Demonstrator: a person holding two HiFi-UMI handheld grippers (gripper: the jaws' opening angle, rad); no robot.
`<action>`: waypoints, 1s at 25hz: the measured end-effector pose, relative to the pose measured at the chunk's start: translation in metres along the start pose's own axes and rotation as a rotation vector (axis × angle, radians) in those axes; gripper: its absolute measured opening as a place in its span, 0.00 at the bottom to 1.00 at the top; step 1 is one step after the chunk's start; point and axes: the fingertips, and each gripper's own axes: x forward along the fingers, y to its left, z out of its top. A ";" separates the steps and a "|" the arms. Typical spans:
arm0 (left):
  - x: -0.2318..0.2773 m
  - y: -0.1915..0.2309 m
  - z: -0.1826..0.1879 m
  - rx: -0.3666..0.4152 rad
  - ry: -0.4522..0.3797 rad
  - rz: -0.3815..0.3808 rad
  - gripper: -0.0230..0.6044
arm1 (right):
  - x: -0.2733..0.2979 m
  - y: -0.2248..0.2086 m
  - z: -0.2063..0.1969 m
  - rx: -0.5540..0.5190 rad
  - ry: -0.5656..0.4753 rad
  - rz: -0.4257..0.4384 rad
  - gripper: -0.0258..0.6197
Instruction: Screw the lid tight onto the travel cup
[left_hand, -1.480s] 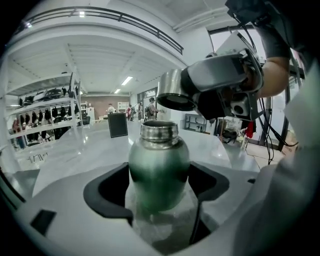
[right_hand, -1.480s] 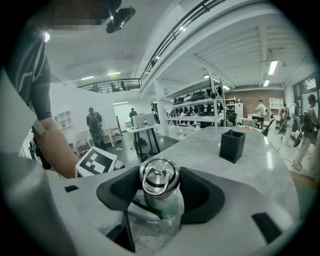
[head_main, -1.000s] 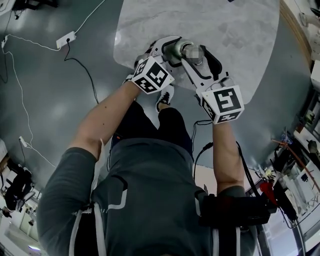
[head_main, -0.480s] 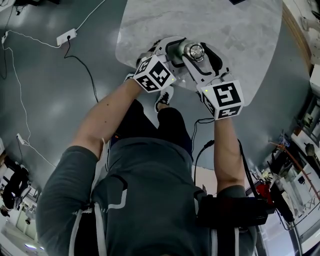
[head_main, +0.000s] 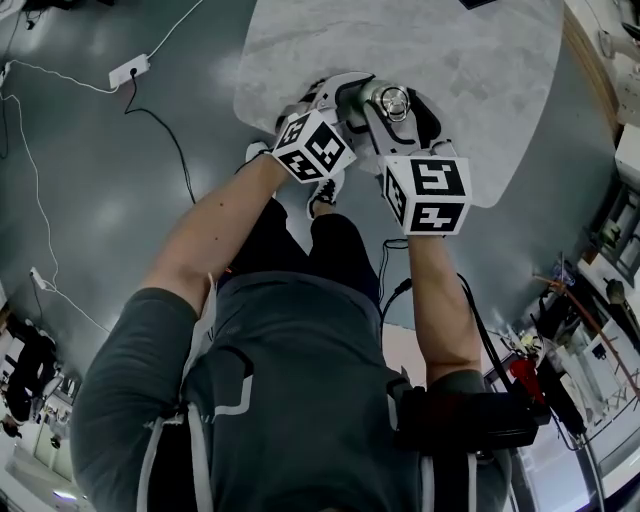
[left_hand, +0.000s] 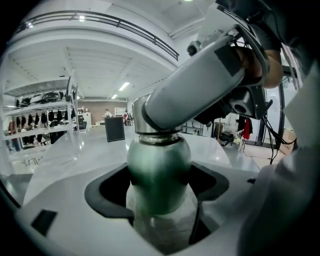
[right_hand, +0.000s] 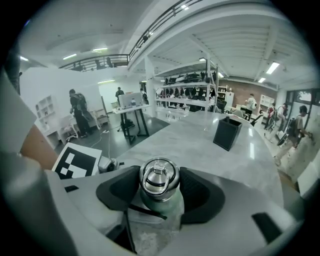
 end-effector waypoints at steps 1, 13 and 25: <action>-0.001 0.001 -0.001 0.001 0.000 0.000 0.62 | 0.001 0.001 0.000 0.007 -0.002 -0.009 0.45; 0.005 0.000 0.005 0.008 -0.001 -0.023 0.62 | -0.020 0.012 0.005 -0.207 -0.051 0.265 0.53; 0.001 -0.002 0.004 0.013 0.007 -0.030 0.62 | -0.014 0.014 0.008 -0.514 -0.026 0.391 0.44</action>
